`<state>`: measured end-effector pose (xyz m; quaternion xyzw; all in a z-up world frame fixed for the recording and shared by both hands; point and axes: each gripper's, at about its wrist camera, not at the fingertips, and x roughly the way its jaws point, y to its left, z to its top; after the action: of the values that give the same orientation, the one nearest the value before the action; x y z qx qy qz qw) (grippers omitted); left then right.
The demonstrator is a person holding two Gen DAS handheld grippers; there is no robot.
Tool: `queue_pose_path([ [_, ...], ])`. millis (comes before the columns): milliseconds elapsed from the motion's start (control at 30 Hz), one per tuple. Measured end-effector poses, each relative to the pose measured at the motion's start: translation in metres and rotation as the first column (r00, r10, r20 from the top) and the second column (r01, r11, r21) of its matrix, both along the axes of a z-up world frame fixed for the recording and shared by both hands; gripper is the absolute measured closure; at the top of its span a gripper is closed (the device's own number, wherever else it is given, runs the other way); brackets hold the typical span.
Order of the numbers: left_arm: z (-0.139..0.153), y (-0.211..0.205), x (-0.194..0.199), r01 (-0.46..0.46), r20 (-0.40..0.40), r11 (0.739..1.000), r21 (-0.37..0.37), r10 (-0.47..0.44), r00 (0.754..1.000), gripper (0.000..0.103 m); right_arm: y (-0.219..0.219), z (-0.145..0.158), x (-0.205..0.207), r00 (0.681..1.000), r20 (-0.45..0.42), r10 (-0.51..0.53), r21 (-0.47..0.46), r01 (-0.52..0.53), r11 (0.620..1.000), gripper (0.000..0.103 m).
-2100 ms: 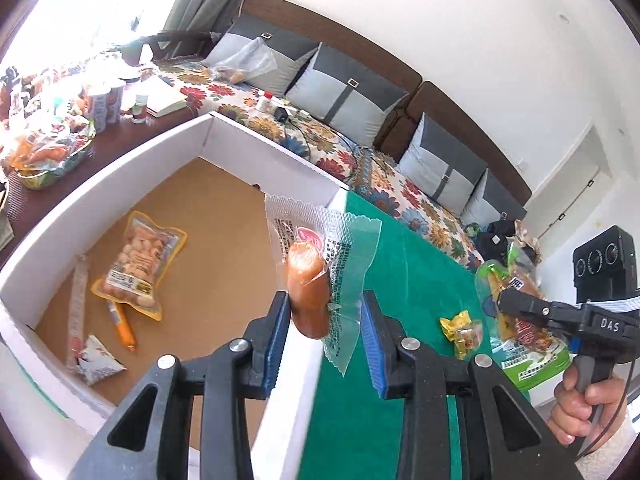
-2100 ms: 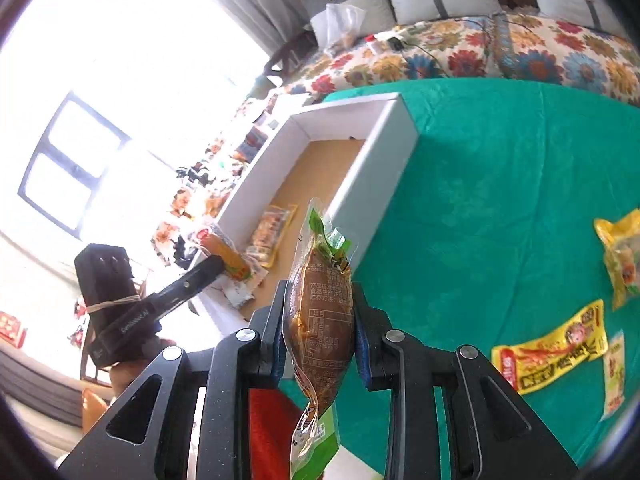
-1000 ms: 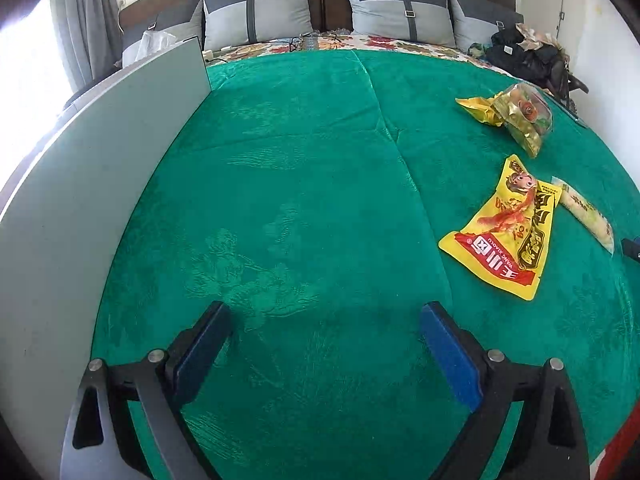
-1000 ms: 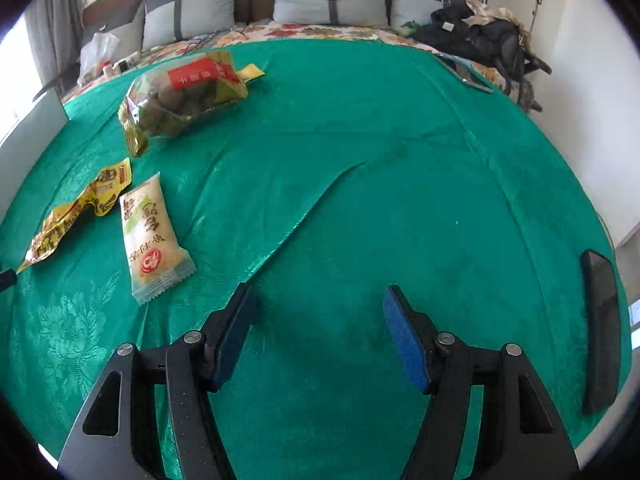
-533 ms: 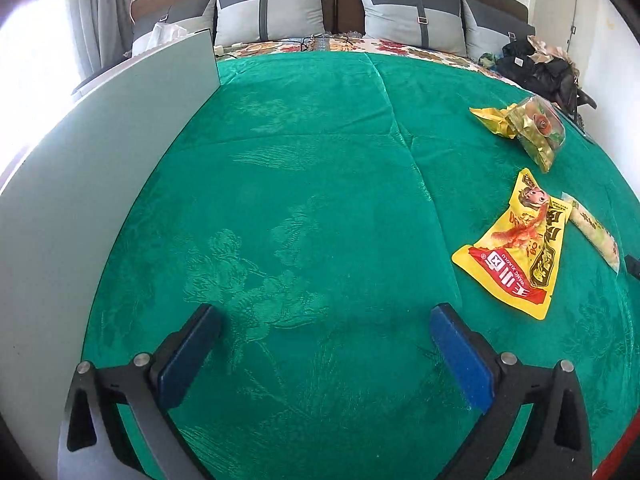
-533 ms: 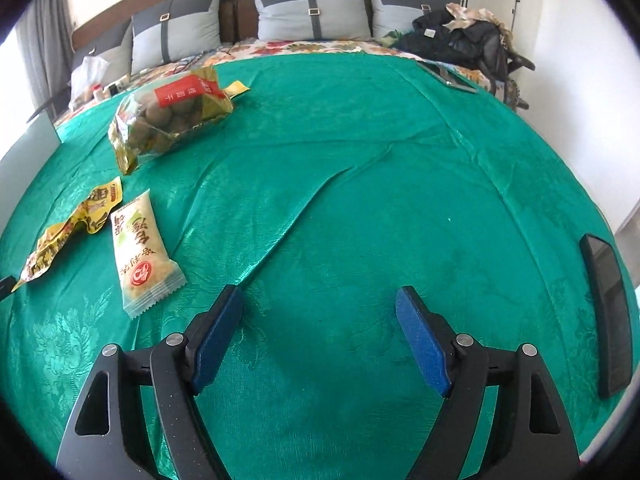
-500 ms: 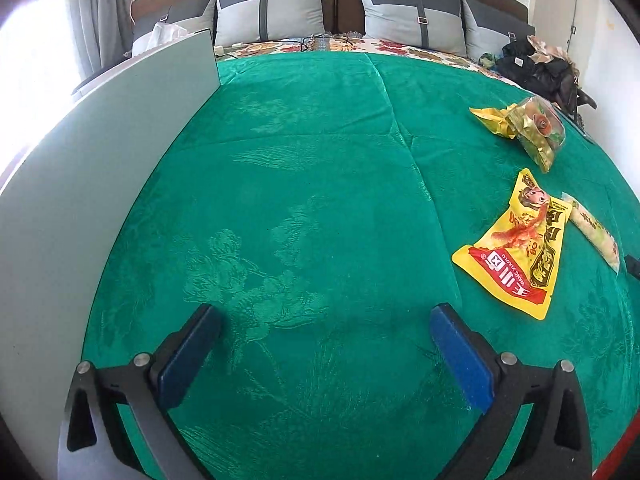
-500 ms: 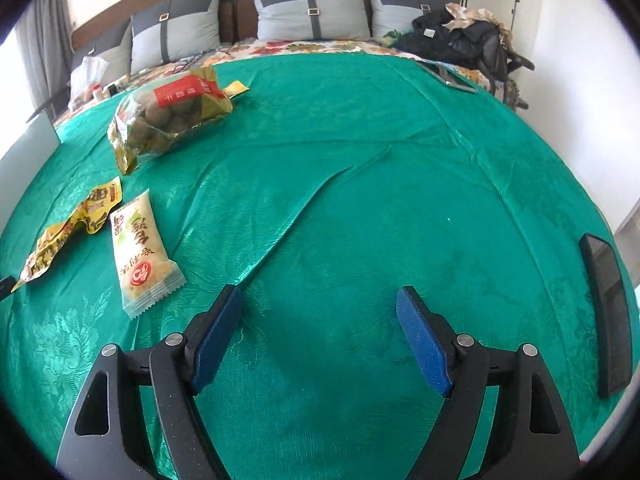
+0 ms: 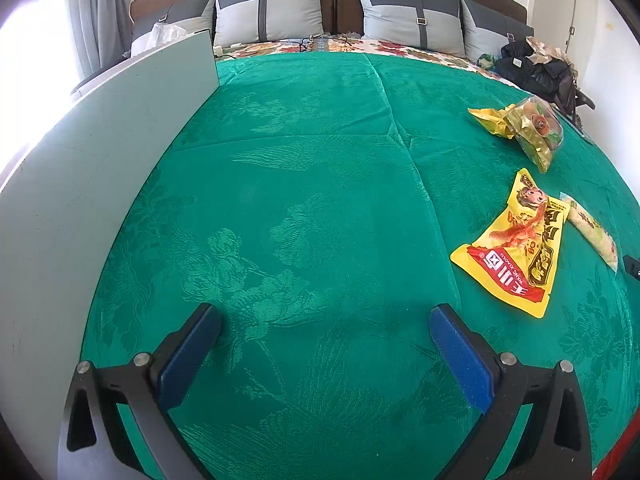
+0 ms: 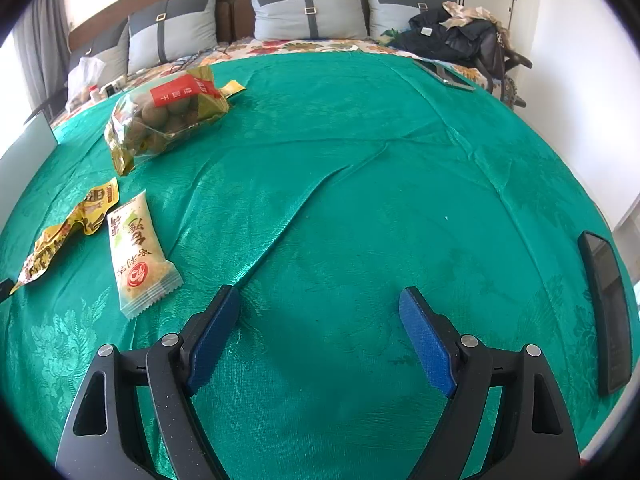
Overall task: Organize snacks
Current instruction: 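Move the left tool toward the yellow spicy-strip pack, then position the left tool over the yellow pack while the right tool moves over the white rice-cake bar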
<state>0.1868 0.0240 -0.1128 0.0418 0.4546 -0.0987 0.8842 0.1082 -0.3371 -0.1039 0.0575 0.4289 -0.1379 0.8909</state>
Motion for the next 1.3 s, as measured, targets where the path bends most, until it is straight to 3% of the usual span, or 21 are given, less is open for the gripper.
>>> queue_pose_path([
  [100, 0.001, 0.000, -0.002, 0.010, -0.002, 1.000, -0.006, -0.010, 1.000, 0.000, 0.000, 0.000, 0.000, 1.000, 0.000, -0.001, -0.001, 0.001, 1.000, 0.018],
  [200, 0.004, 0.002, -0.005, 0.086, -0.014, 0.996, -0.033, -0.087, 0.996, 0.000, 0.000, 0.000, 0.000, 1.000, 0.000, -0.001, 0.000, 0.001, 1.000, 0.018],
  [300, 0.011, 0.010, -0.007, 0.133, -0.059, 0.983, -0.124, -0.142, 0.988, 0.001, 0.000, 0.000, 0.000, 1.000, 0.001, -0.001, 0.000, 0.001, 1.000, 0.018],
  [400, 0.032, 0.002, -0.011, 0.210, -0.042, 0.953, -0.216, -0.224, 0.974, 0.002, 0.000, 0.000, 0.000, 1.000, 0.001, -0.001, -0.001, 0.001, 1.000, 0.018],
  [467, 0.045, -0.022, -0.012, 0.322, -0.036, 0.927, -0.194, -0.335, 0.942, 0.002, 0.000, 0.000, 0.000, 1.000, 0.001, -0.001, 0.000, 0.001, 1.000, 0.018],
  [533, 0.050, -0.055, -0.011, 0.436, -0.061, 0.891, -0.128, -0.446, 0.893, 0.002, 0.000, 0.000, 0.000, 1.000, 0.001, -0.001, 0.000, 0.001, 1.000, 0.018],
  [600, 0.045, -0.089, -0.007, 0.519, -0.101, 0.853, -0.053, -0.521, 0.847, 0.002, 0.000, 0.000, 0.000, 1.000, 0.001, -0.001, 0.000, 0.001, 1.000, 0.018],
  [633, 0.040, -0.104, -0.003, 0.537, -0.120, 0.843, -0.017, -0.535, 0.836, 0.002, 0.000, 0.000, 0.000, 1.000, 0.001, -0.001, 0.000, 0.001, 1.000, 0.018],
  [700, 0.028, -0.129, 0.009, 0.526, -0.144, 0.849, 0.047, -0.516, 0.845, 0.002, 0.000, 0.000, 0.000, 1.000, 0.001, 0.000, 0.000, 0.000, 1.000, 0.018],
  [767, 0.014, -0.145, 0.027, 0.473, -0.173, 0.879, 0.058, -0.458, 0.872, 0.002, 0.000, 0.000, 0.000, 1.000, 0.002, 0.000, 0.000, 0.000, 1.000, 0.018],
  [800, 0.007, -0.149, 0.035, 0.431, -0.188, 0.901, 0.050, -0.415, 0.890, 0.000, 0.001, 0.000, 0.000, 1.000, 0.002, 0.000, 0.000, 0.000, 1.000, 0.018],
  [867, 0.007, -0.147, 0.047, 0.311, -0.145, 0.950, 0.035, -0.303, 0.942, 0.000, 0.001, 0.000, 0.000, 1.000, 0.002, -0.001, 0.000, 0.001, 1.000, 0.018],
  [967, 0.006, -0.133, 0.062, 0.129, -0.129, 0.991, 0.027, -0.125, 0.984, 0.000, 0.001, 0.000, 0.001, 1.000, 0.003, 0.003, 0.003, -0.003, 1.000, 0.017],
  [1033, 0.006, -0.121, 0.068, 0.068, -0.123, 0.997, 0.028, -0.064, 0.990, 0.000, 0.002, 0.000, 0.001, 1.000, 0.004, 0.004, 0.004, -0.004, 1.000, 0.017],
  [1300, 0.001, -0.080, 0.087, 0.052, -0.096, 0.998, 0.022, -0.050, 0.994, 0.000, 0.002, 0.000, 0.001, 1.000, 0.004, 0.004, 0.004, -0.004, 1.000, 0.017],
])
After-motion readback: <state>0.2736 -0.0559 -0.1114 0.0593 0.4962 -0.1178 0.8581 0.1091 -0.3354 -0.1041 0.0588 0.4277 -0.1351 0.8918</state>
